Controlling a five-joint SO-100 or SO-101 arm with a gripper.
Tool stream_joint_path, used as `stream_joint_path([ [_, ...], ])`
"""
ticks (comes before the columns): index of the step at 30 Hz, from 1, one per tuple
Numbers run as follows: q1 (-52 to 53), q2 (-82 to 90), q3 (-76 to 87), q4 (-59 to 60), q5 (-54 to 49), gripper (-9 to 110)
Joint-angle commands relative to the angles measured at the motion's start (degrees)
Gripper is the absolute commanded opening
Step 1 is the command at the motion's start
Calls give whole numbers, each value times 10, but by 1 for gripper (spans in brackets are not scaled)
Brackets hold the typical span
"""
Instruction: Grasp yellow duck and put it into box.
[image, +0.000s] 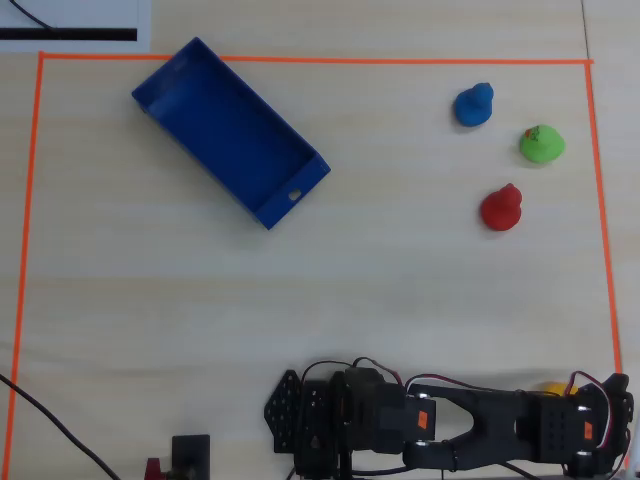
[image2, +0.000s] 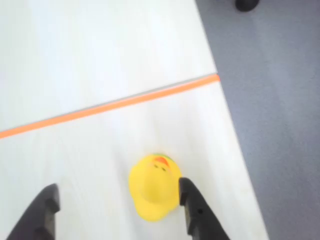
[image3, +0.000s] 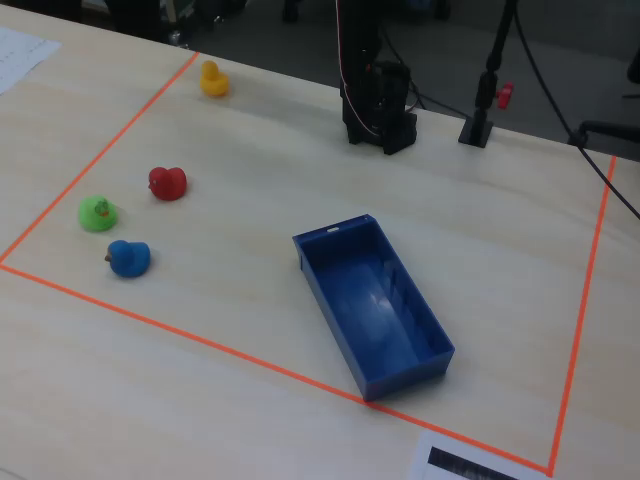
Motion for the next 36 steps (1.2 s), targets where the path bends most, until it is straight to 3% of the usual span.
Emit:
stream_joint_path([
  [1, -19, -15, -63, 1, 18, 36],
  [7, -19, -73, -94, -3, 19, 40],
  [19, 40, -111, -29, -40, -80, 43],
  [36, 26, -93, 20, -52, -93, 44],
])
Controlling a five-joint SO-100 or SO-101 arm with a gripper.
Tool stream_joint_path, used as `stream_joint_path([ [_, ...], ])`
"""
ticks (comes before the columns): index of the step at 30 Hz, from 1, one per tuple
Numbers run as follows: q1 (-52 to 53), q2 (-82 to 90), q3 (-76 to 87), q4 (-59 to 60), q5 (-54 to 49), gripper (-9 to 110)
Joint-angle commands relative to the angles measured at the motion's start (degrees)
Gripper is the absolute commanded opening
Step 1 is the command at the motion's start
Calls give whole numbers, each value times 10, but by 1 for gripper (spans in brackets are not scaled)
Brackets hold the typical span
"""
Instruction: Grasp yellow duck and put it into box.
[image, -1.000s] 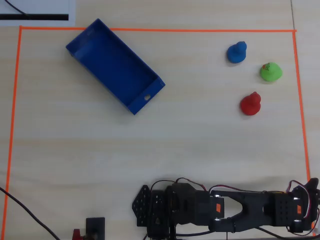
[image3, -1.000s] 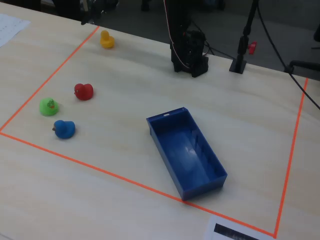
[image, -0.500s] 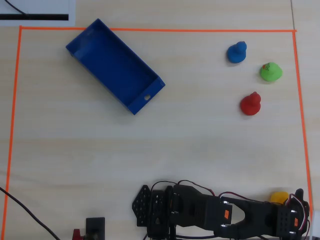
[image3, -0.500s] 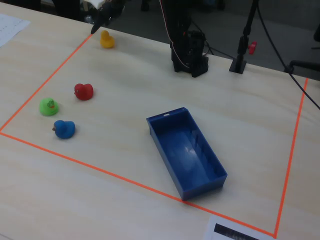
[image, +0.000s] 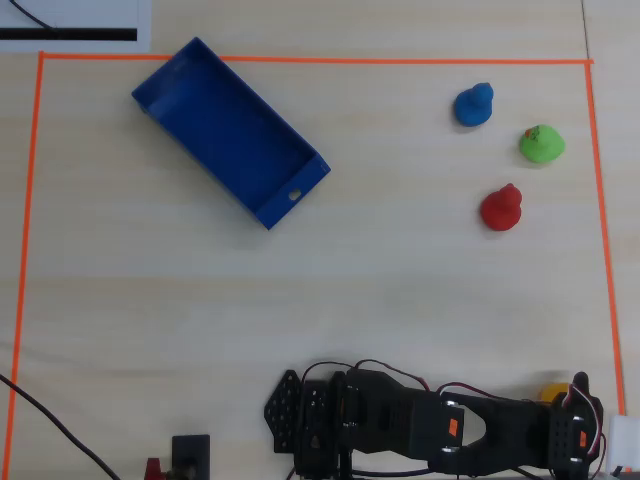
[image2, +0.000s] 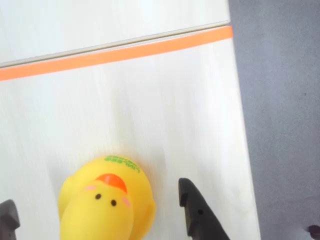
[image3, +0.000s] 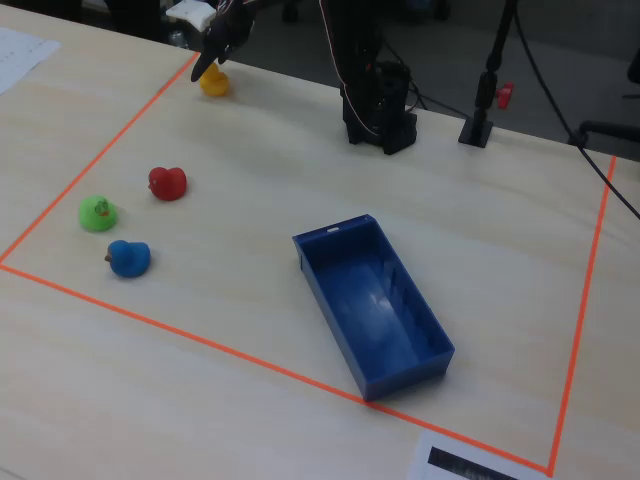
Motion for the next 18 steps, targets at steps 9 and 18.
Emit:
stream_joint_path([
  [9, -20, 19, -53, 54, -9, 0],
  [18, -17, 33, -56, 80, -18, 0],
])
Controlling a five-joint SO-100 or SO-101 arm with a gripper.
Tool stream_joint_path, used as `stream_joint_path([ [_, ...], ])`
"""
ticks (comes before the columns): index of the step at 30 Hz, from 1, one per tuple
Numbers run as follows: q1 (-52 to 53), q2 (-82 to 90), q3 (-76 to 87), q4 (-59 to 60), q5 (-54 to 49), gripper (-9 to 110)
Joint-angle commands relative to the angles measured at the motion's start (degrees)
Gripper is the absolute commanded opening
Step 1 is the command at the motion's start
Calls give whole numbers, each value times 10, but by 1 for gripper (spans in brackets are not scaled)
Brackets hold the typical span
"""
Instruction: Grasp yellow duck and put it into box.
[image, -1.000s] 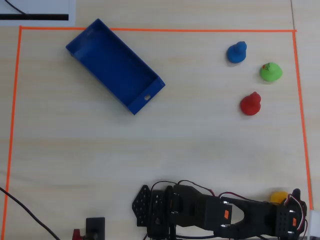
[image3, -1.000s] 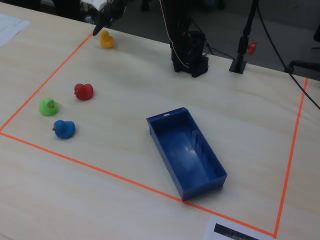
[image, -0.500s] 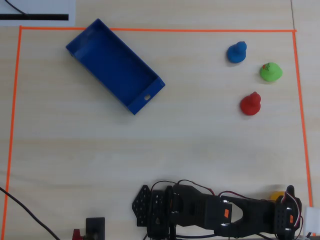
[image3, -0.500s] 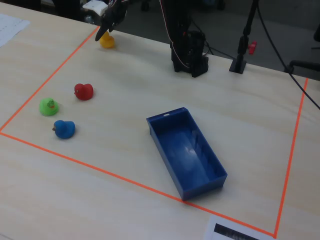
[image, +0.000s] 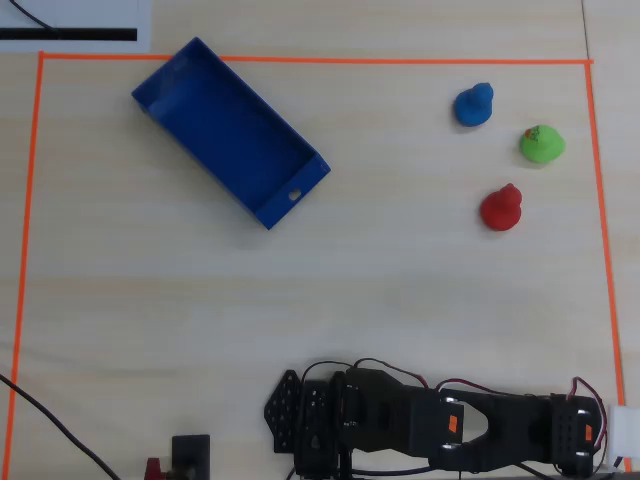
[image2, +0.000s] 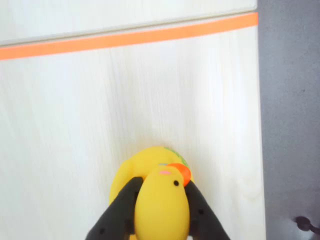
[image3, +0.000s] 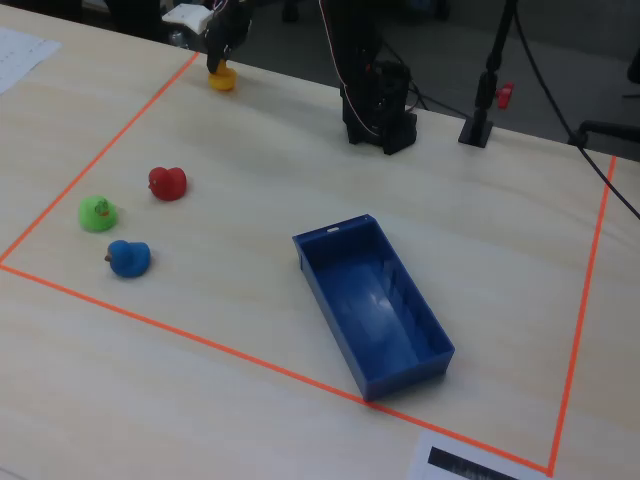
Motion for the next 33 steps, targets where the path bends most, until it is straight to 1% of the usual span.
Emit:
stream_joint_path([
  [1, 0, 36, -29, 21, -7, 0],
  [6, -10, 49, -47, 54, 8, 0],
  [10, -81, 99, -79, 105, 51, 0],
  [13, -164, 154, -104, 153, 93, 0],
  [17, -286, 240, -101, 218, 116, 0],
  [23, -482, 392, -4, 301, 126, 0],
  [28, -651, 518, 151, 263, 129, 0],
  [33, -806, 568, 195, 254, 142, 0],
])
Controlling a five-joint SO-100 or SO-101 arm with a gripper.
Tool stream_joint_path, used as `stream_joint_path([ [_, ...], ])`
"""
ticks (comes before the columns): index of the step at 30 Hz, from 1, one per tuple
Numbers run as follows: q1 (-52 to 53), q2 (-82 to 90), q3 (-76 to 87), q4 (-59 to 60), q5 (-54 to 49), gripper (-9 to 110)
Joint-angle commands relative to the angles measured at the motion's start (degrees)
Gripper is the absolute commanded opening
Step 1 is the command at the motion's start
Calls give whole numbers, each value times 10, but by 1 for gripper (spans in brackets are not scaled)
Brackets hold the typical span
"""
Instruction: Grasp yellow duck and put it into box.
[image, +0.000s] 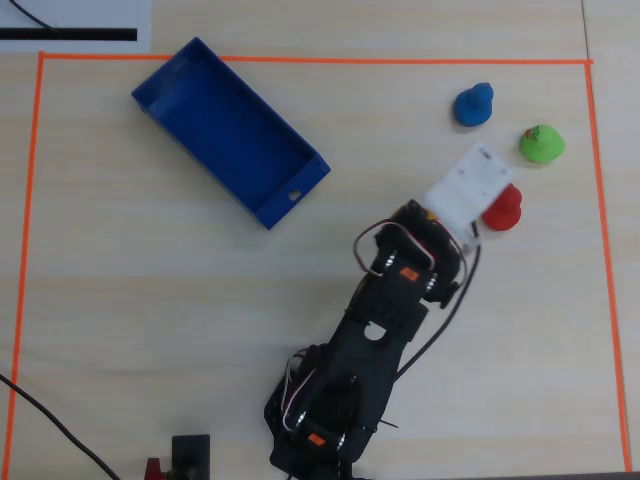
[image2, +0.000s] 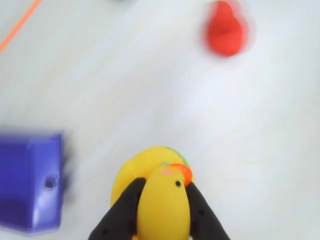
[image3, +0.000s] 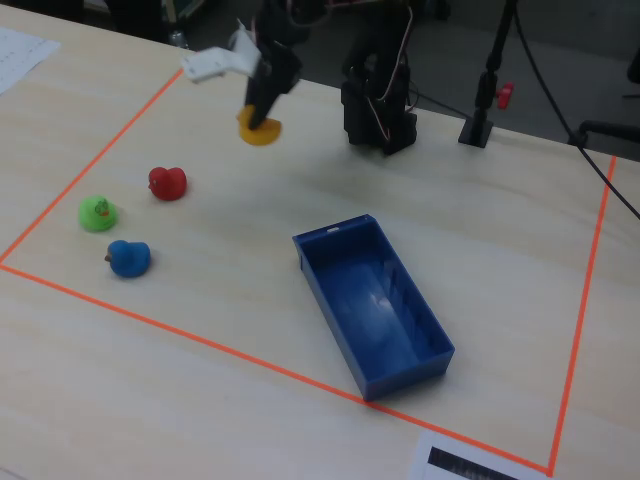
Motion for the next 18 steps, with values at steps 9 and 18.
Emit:
stream_joint_path([
  [9, -325, -116, -109, -42, 44, 0],
  [18, -432, -352, -278, -110, 57, 0],
])
